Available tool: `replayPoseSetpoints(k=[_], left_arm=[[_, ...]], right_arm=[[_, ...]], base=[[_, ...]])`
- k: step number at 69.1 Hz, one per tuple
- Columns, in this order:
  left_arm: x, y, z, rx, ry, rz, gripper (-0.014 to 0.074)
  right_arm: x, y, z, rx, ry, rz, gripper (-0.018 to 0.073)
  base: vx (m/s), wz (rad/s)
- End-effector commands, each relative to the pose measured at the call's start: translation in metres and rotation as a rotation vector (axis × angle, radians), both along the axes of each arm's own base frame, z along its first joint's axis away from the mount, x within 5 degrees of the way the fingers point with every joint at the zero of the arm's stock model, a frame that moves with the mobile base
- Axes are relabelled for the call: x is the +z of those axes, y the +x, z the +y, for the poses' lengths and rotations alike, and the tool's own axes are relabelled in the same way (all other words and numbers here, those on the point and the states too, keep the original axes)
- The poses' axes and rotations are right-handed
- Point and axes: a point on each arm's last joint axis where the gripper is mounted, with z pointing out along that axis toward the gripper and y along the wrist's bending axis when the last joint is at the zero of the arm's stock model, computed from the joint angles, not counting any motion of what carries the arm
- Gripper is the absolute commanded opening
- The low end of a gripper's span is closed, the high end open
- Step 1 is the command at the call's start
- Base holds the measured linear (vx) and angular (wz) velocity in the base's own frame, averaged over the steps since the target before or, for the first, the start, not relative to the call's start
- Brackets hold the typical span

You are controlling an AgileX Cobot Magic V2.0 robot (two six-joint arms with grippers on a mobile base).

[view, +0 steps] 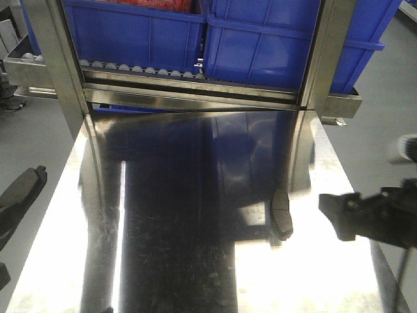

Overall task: Move and align brake pads A on conveyor
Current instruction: 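Lower the right gripper over the remaining pad and close on it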

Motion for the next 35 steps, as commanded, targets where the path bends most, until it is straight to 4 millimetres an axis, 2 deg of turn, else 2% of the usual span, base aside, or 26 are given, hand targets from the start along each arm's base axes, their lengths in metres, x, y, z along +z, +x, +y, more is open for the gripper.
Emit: replayPoseSetpoints(k=[1, 17, 25, 35], left_arm=[[0.019, 0.002, -0.002, -0.015, -0.045, -0.119, 0.0108], [0.019, 0.002, -0.002, -0.015, -0.045, -0.119, 0.0108], [0.019, 0.002, -0.002, -0.015, -0.045, -0.119, 0.0108], [0.019, 0.002, -0.002, -0.015, -0.045, -0.119, 0.0108]], right_arm=[[0.010, 0.031, 0.010, -0.013, 0.015, 0.020, 0.0660], [-0.009, 0.090, 0.035, -0.004, -0.043, 0.229, 0.0638], [-0.024, 0.110, 0.055, 0.010, -0.061, 0.326, 0.0635], [-0.045, 0.134, 0.064, -0.025, -0.060, 0.397, 0.0631]], base=[[0.00, 0.00], [0.00, 0.00], [0.00, 0.00], [0.00, 0.00]])
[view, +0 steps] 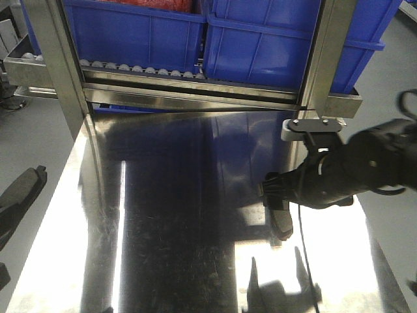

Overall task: Move and align brake pads A on conveyor
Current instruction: 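Lower the right gripper over the remaining pad and close on it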

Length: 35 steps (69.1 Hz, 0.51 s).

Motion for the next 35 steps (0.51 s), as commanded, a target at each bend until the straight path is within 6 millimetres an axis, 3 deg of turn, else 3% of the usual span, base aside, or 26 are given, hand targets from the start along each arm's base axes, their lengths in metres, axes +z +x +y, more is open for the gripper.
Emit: replayPoseSetpoints(k=[1, 17, 35], left_arm=[[0.019, 0.002, -0.002, -0.015, -0.045, -0.119, 0.0108], [0.019, 0.002, -0.002, -0.015, -0.045, -0.119, 0.0108], [0.019, 0.002, -0.002, -0.015, -0.044, -0.118, 0.0108]], right_arm=[[0.010, 0.016, 0.006, -0.015, 0.024, -0.057, 0.0630], [-0.017, 0.038, 0.014, -0.014, 0.004, -0.007, 0.0621], [-0.035, 0.044, 0.016, -0.014, -0.004, 0.013, 0.0582]], base=[[0.00, 0.00], [0.00, 0.00], [0.00, 0.00]])
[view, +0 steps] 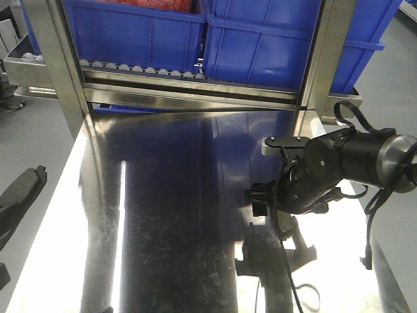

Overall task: Move and align brake pads A on conveyor
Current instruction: 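Lower the right gripper over the remaining pad and close on it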

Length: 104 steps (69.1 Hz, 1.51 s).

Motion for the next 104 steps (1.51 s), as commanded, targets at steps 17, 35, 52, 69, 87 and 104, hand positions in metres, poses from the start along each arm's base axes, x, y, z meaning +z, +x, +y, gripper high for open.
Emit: replayPoseSetpoints(k=[17, 35, 52, 69, 87, 104], left_arm=[[0.0189, 0.0022, -0.0023, -0.015, -0.044, -0.118, 0.0108], [0.0189, 0.0022, -0.0023, -0.015, -0.044, -0.118, 0.0108], [0.0189, 0.0022, -0.0023, -0.015, -0.044, -0.118, 0.0108], [0.0189, 0.0022, -0.0023, -0.015, -0.044, -0.118, 0.0108], [0.0189, 0.0022, -0.0023, -0.015, -0.044, -0.118, 0.0108], [0.0189, 0.0022, -0.0023, -0.015, -0.044, -0.118, 0.0108]], right_arm=[[0.0215, 0.0094, 0.0029, 0.008, 0.036, -0.120, 0.0529], [0.0217, 0.0099, 0.0027, 0.014, 0.032, -0.127, 0.0512], [0.0165, 0.0108, 0.0027, 0.018, 0.021, -0.114, 0.0510], [0.0138, 0.0099, 0.0022, 0.018, 0.012, -0.094, 0.0499], [0.0132, 0.0087, 0.0011, 0.024, -0.003, -0.080, 0.0316], [0.0130, 0.0083, 0.0007, 0.027, -0.009, -0.076, 0.0083]], base=[[0.00, 0.00], [0.00, 0.00], [0.00, 0.00], [0.00, 0.00], [0.00, 0.00], [0.00, 0.00]])
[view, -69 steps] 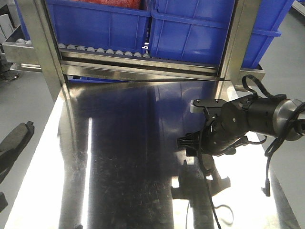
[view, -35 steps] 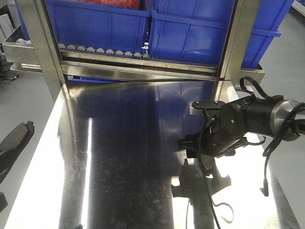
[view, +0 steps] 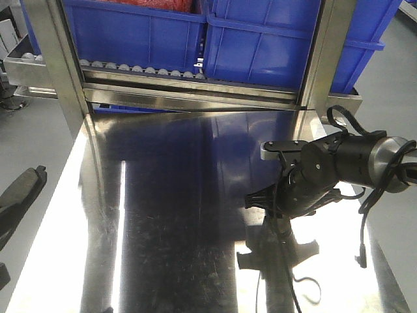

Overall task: Move and align brake pads A on conveyor
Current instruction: 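Lower the right gripper over the remaining pad and close on it, then lift the pad with the right gripper and pull it back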

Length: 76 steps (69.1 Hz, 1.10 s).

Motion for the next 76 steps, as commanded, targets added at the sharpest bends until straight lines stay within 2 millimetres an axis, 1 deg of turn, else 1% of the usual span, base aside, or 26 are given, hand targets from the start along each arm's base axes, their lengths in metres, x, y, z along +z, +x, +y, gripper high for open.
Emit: replayPoseSetpoints(k=[1, 8, 14, 24, 34, 39, 53, 63, 67, 76], left_arm=[[0.019, 0.002, -0.002, -0.015, -0.044, -0.118, 0.0108], [0.019, 0.002, -0.002, -0.015, -0.044, -0.118, 0.0108], [0.019, 0.002, -0.002, -0.015, -0.044, -0.118, 0.0108], [0.019, 0.002, -0.002, -0.015, -0.044, -0.118, 0.0108], [0.019, 0.002, -0.002, -0.015, -0.044, -0.118, 0.0108], [0.019, 0.002, -0.002, -0.015, -0.044, -0.118, 0.0108], [0.019, 0.002, -0.002, -0.015, -0.044, -0.118, 0.0108], [0.019, 0.002, -0.002, -0.015, -0.044, -0.118, 0.0108], [0.019, 0.002, -0.002, -0.015, -0.044, -0.118, 0.0108], [0.019, 0.002, -0.002, -0.015, -0.044, -0.118, 0.0108]], right_arm=[[0.023, 0.005, 0.001, 0.008, 0.025, -0.086, 0.0074], [0.024, 0.005, 0.001, 0.014, 0.017, -0.091, 0.0025], [0.031, 0.004, -0.001, 0.027, 0.007, -0.112, 0.0004], [0.051, -0.001, -0.005, 0.048, 0.003, -0.185, 0.0001], [0.070, -0.015, -0.010, 0.066, 0.025, -0.288, 0.0003], [0.079, -0.025, -0.014, 0.078, 0.035, -0.342, 0.0003], [0.106, -0.064, -0.030, 0.111, 0.050, -0.485, 0.0003], [0.124, -0.097, -0.043, 0.128, 0.074, -0.607, 0.0003], [0.131, -0.113, -0.048, 0.134, 0.088, -0.667, 0.0003], [0.141, -0.145, -0.061, 0.138, 0.108, -0.765, 0.0003]], base=[[0.00, 0.00], [0.00, 0.00], [0.00, 0.00], [0.00, 0.00], [0.00, 0.00], [0.00, 0.00], [0.00, 0.00], [0.00, 0.00], [0.00, 0.00], [0.00, 0.00]])
